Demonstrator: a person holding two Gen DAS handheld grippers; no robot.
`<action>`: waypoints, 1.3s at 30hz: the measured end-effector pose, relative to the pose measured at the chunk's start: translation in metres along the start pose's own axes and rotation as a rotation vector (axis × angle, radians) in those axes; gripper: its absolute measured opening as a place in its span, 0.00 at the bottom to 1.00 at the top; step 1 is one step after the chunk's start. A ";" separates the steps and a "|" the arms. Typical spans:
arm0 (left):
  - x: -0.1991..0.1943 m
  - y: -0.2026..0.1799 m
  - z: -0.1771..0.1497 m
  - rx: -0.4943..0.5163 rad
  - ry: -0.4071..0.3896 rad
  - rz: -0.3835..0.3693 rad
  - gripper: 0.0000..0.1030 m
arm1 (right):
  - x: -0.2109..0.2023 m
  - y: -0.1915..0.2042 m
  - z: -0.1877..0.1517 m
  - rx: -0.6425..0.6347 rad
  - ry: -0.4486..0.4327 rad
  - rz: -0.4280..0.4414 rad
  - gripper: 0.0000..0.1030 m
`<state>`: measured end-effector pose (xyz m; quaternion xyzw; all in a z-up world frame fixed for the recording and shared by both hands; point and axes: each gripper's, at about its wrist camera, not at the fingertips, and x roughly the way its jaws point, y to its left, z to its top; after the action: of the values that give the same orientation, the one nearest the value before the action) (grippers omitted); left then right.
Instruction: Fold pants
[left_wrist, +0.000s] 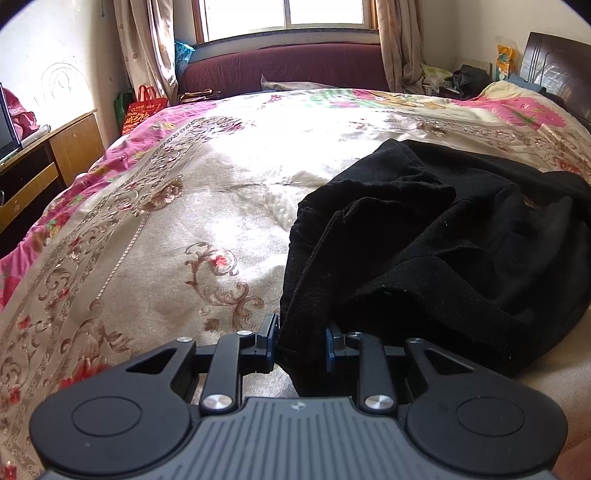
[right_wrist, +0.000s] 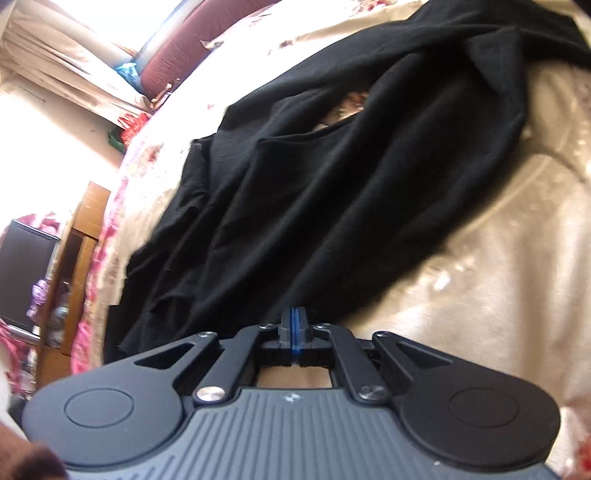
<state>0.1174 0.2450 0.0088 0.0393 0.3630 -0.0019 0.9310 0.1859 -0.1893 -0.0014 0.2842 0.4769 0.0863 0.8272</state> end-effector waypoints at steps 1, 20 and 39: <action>-0.002 0.000 -0.002 0.001 0.002 0.003 0.39 | -0.002 -0.004 0.001 -0.004 -0.009 -0.030 0.08; 0.005 0.000 0.002 -0.052 0.013 0.030 0.39 | 0.005 -0.091 0.095 0.227 -0.313 -0.225 0.06; -0.044 -0.012 -0.007 0.018 0.007 0.148 0.45 | -0.063 -0.139 0.032 0.260 -0.256 -0.106 0.10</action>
<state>0.0800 0.2329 0.0329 0.0742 0.3624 0.0639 0.9269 0.1609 -0.3425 -0.0194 0.3719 0.3891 -0.0569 0.8409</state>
